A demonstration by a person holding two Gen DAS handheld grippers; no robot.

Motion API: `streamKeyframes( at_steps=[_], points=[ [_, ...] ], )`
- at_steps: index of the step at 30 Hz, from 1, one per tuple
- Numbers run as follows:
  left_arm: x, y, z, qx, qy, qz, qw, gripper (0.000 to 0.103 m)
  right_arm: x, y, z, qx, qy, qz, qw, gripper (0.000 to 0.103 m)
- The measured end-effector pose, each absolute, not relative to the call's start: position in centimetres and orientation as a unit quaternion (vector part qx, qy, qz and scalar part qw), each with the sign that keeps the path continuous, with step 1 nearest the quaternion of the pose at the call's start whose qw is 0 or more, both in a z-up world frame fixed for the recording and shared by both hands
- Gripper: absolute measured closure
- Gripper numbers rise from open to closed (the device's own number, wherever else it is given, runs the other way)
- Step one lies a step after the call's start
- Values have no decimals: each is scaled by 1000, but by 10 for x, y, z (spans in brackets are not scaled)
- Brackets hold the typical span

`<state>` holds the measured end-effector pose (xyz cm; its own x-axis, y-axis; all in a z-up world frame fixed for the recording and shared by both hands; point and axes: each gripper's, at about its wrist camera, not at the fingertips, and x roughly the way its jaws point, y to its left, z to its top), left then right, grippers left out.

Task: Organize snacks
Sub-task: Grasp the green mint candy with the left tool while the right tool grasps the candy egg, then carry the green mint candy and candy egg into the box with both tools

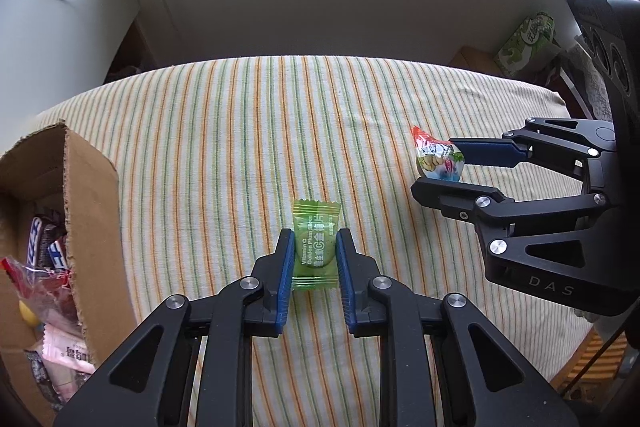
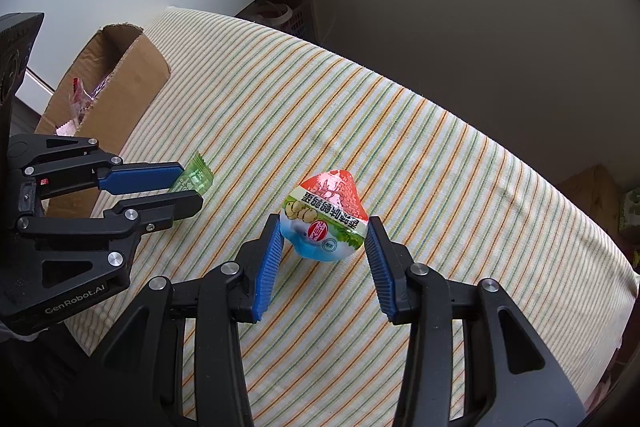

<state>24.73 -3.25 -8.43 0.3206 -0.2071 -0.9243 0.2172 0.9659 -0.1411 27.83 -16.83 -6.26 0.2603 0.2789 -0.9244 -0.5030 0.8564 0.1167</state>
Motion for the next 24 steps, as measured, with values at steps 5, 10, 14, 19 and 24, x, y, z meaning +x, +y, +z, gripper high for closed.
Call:
streamKeyframes(
  at_steps=[5,10,14,19,24],
  points=[
    [238,-17,-69,-17,558,-125,820,84,271,-166,-44,-109,542,254,794,60],
    [231,8,-52,-32,544,-116,830,84,265,-153,-19,-118,522,268,801,60],
    [222,28,-38,-45,530,-104,840,84,265,-136,-2,-123,506,282,806,59],
    [209,56,-24,-56,515,-81,852,84,262,-107,14,-130,491,303,807,59],
    [194,89,-12,-69,499,-54,862,84,259,-77,24,-137,482,326,802,59]
  ],
)
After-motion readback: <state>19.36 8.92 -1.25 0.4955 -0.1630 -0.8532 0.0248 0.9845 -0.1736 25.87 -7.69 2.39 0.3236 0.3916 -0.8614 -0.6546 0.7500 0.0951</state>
